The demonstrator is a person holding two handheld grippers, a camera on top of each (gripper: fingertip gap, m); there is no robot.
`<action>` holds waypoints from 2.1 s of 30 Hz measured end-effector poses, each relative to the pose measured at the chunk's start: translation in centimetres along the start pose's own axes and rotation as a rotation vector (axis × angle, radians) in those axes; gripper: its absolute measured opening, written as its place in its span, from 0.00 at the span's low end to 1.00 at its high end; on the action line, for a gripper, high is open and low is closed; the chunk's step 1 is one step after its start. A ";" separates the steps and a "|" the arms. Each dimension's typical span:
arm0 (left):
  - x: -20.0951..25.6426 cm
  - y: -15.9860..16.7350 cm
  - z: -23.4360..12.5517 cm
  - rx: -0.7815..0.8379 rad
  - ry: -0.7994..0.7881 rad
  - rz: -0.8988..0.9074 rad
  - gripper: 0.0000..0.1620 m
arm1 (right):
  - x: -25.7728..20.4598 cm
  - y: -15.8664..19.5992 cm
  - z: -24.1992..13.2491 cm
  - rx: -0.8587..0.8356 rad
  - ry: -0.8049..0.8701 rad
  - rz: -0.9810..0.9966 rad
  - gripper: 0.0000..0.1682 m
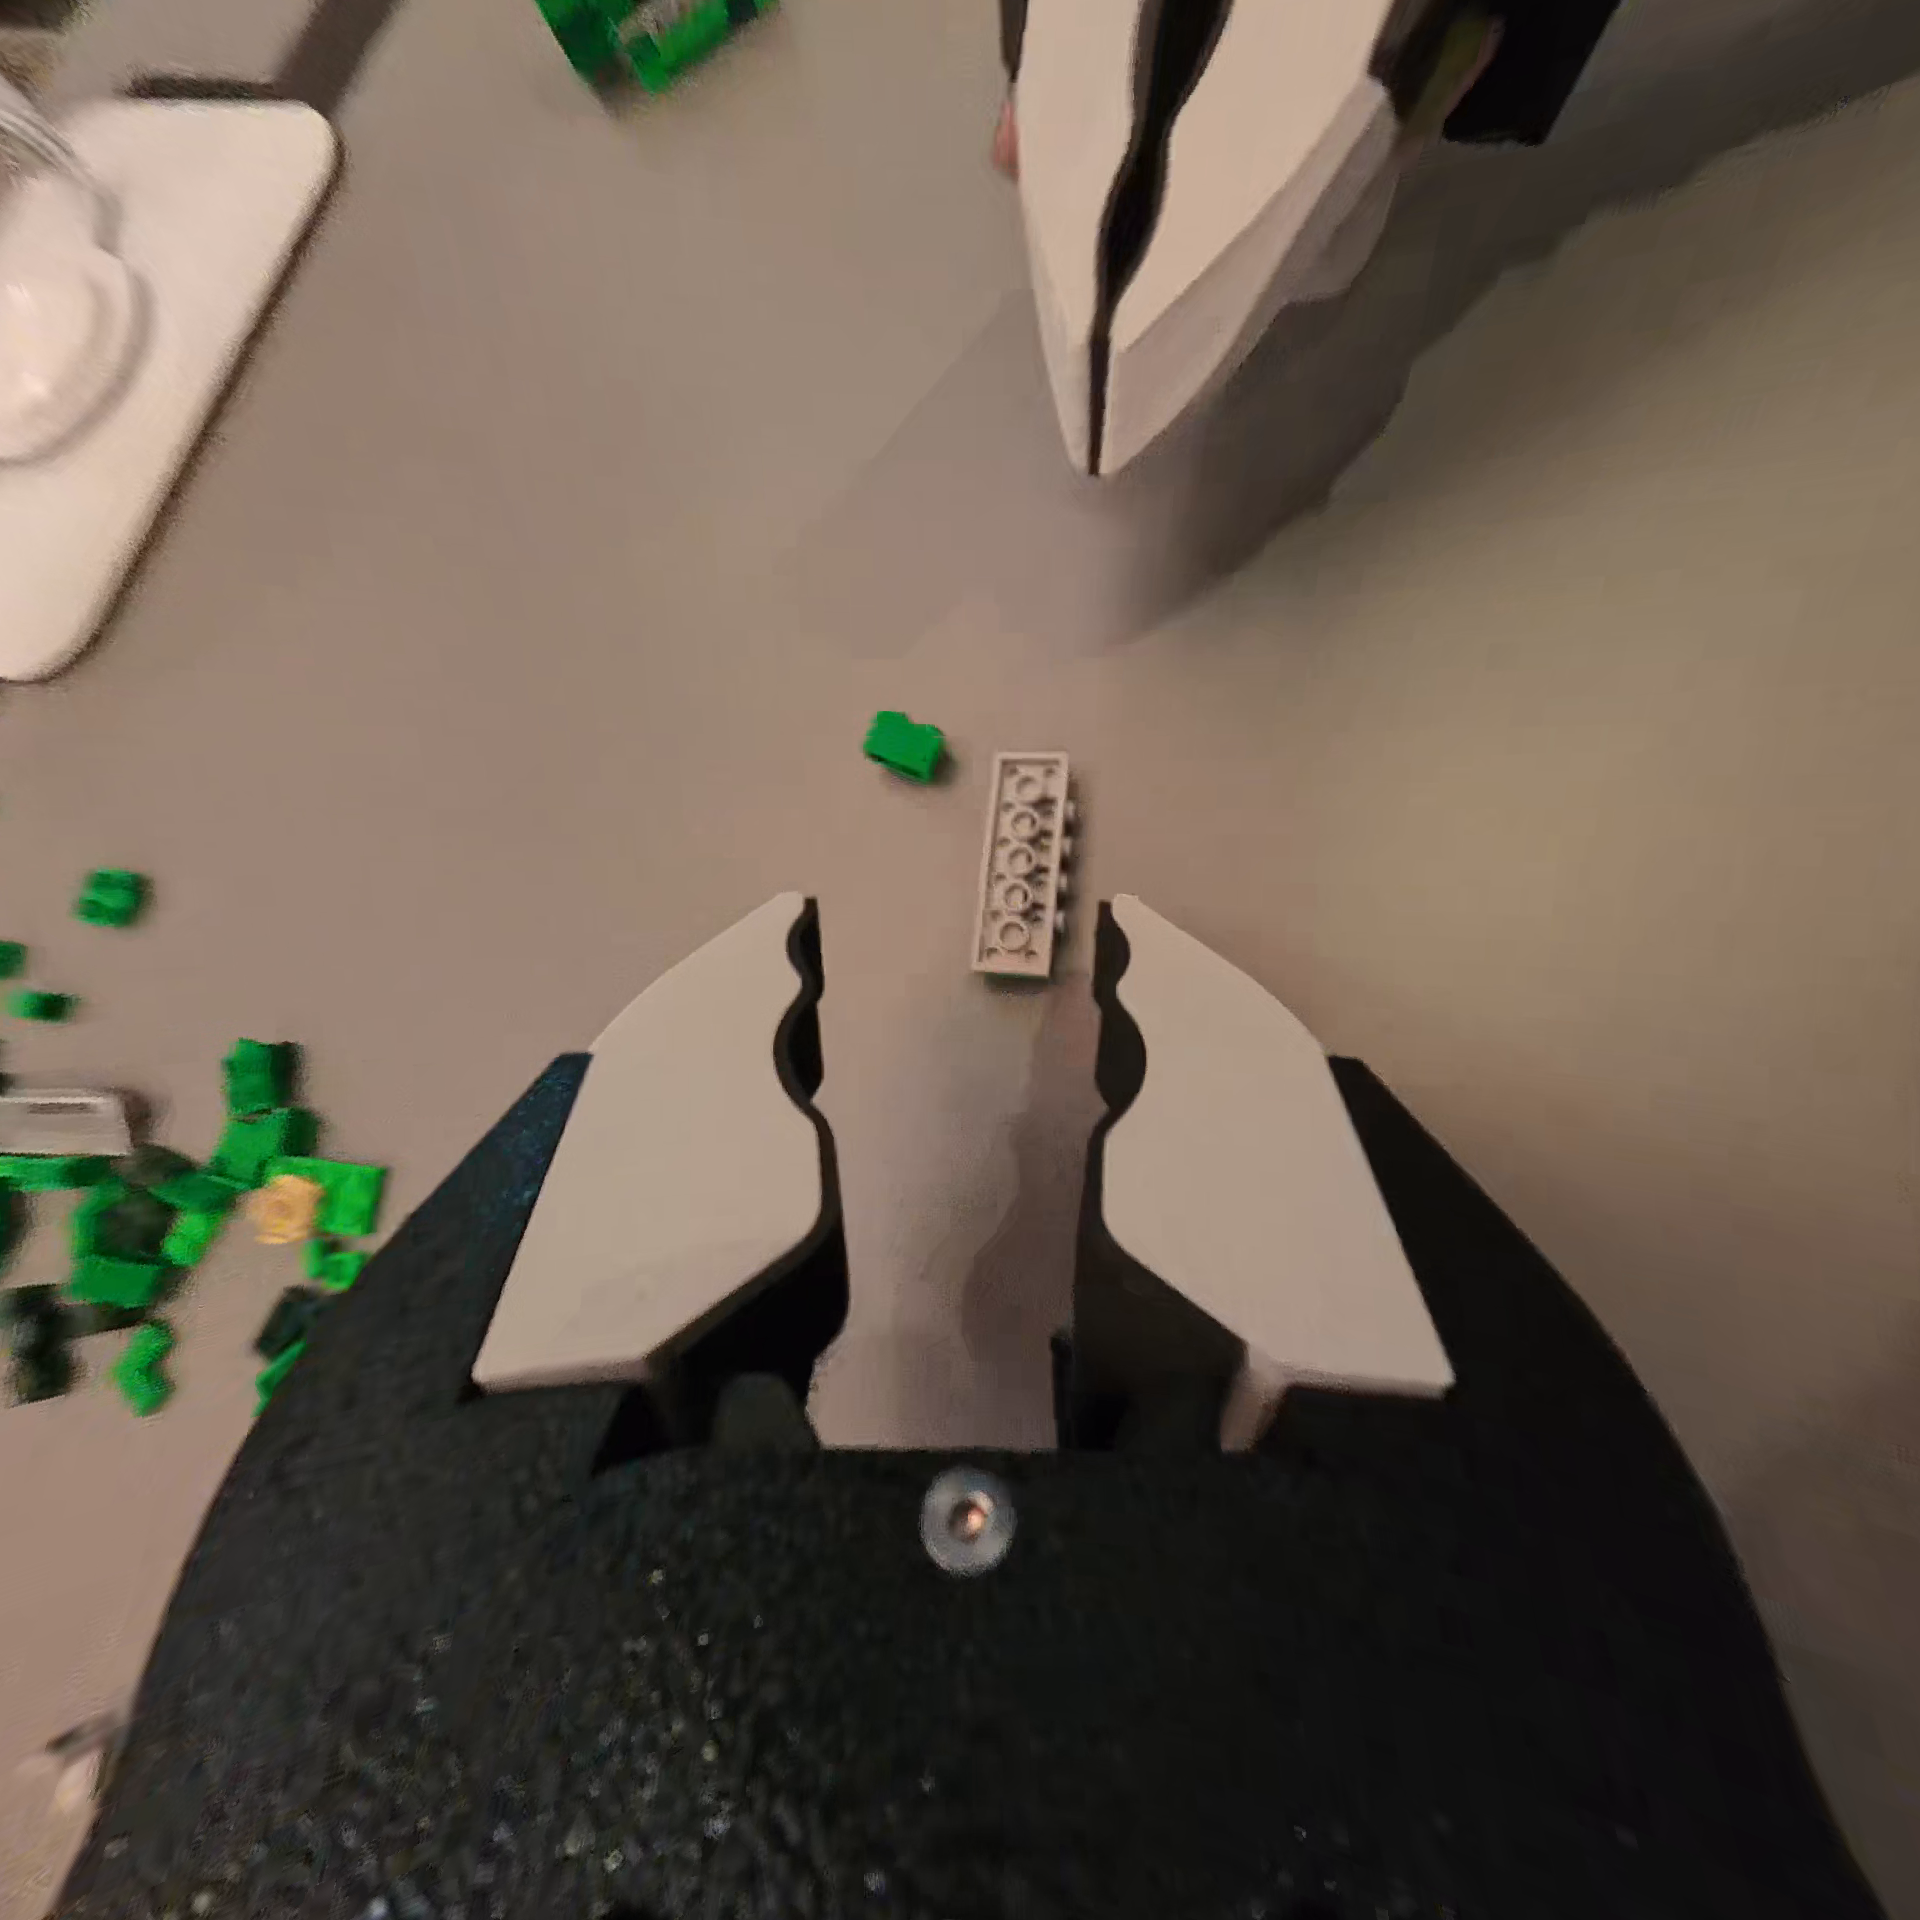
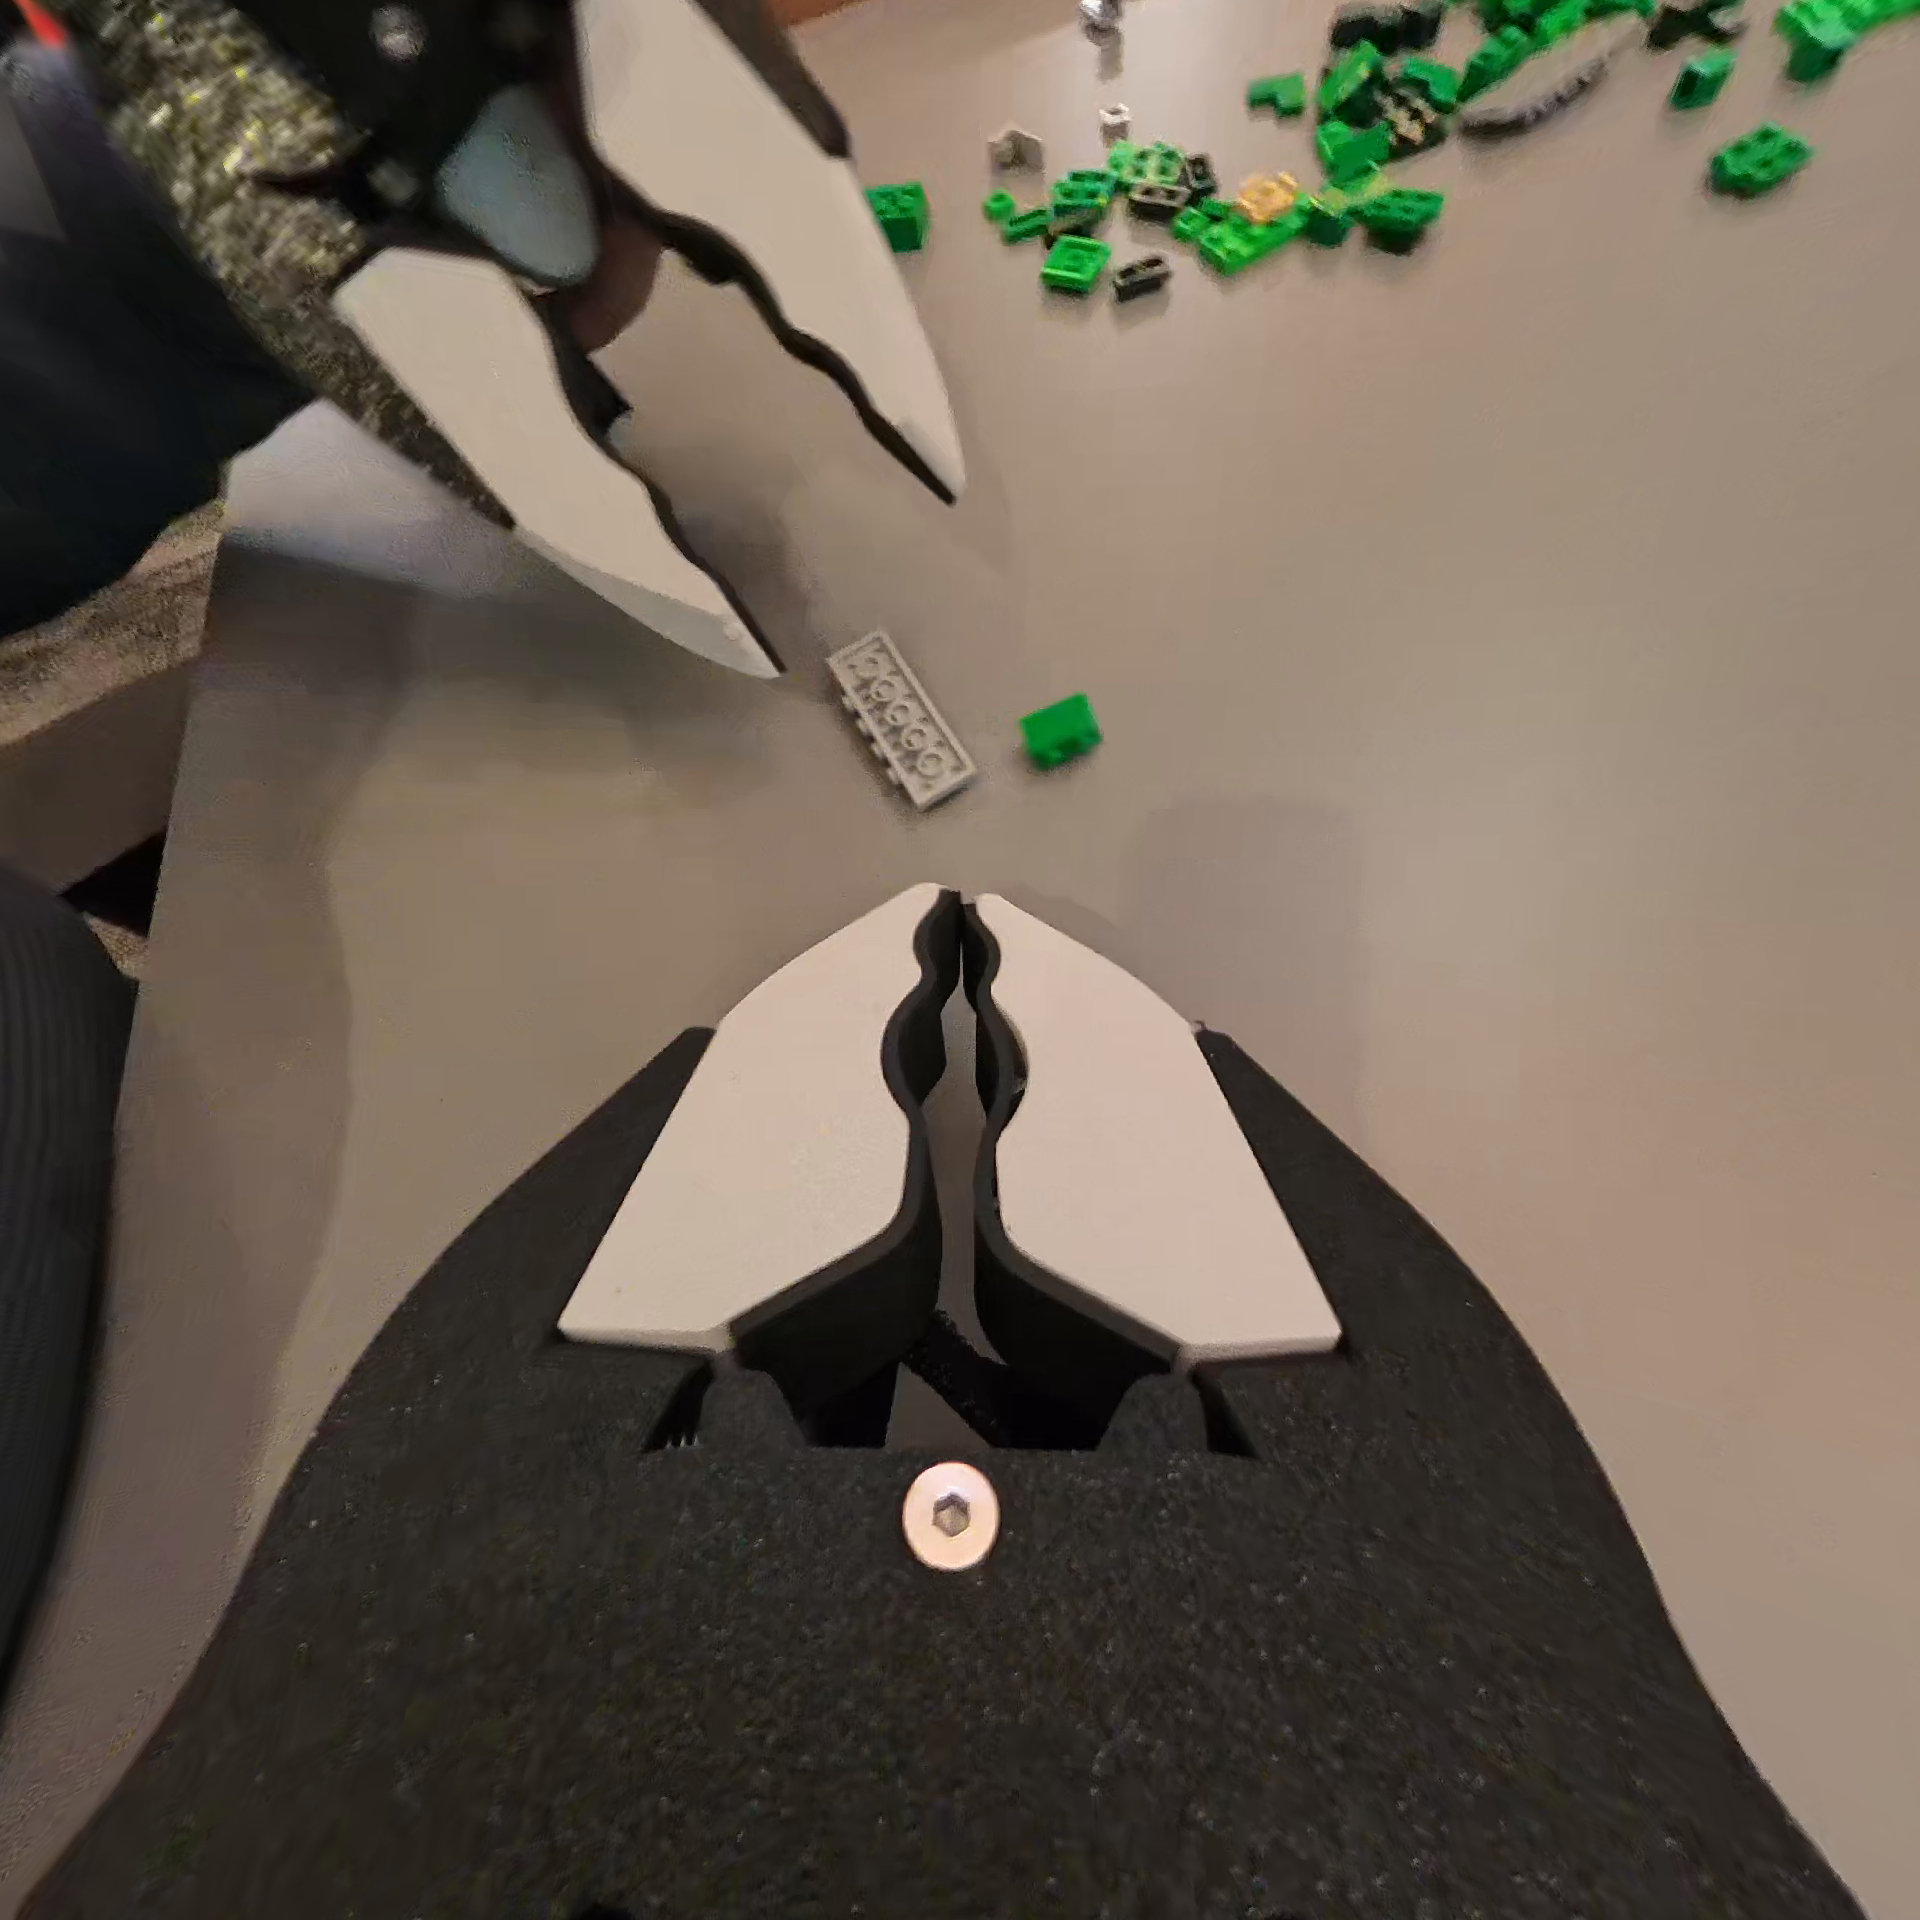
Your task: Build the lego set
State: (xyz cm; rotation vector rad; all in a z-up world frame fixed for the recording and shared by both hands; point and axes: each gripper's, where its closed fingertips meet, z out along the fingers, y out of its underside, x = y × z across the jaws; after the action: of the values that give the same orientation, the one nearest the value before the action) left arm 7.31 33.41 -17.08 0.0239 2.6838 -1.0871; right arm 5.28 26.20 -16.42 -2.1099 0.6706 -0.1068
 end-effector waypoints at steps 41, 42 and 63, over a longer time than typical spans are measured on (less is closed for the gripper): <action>2.9 -4.0 -2.6 0.357 -0.076 0.227 0.22 | -5.7 -3.2 1.5 -0.067 -0.581 0.104 0.03; 3.1 -3.9 -2.5 0.348 -0.065 0.222 0.14 | -5.8 -3.2 1.6 -0.074 -0.605 0.118 0.03; 0.0 0.0 -2.2 0.230 -0.087 -0.382 0.10 | 4.0 0.1 4.4 -0.474 -0.072 -0.449 0.09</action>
State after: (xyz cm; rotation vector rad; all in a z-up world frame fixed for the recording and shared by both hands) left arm 6.82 34.94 -15.60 -0.5005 2.5311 -1.4631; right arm 9.98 27.40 -19.74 -2.6804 0.1731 -0.1265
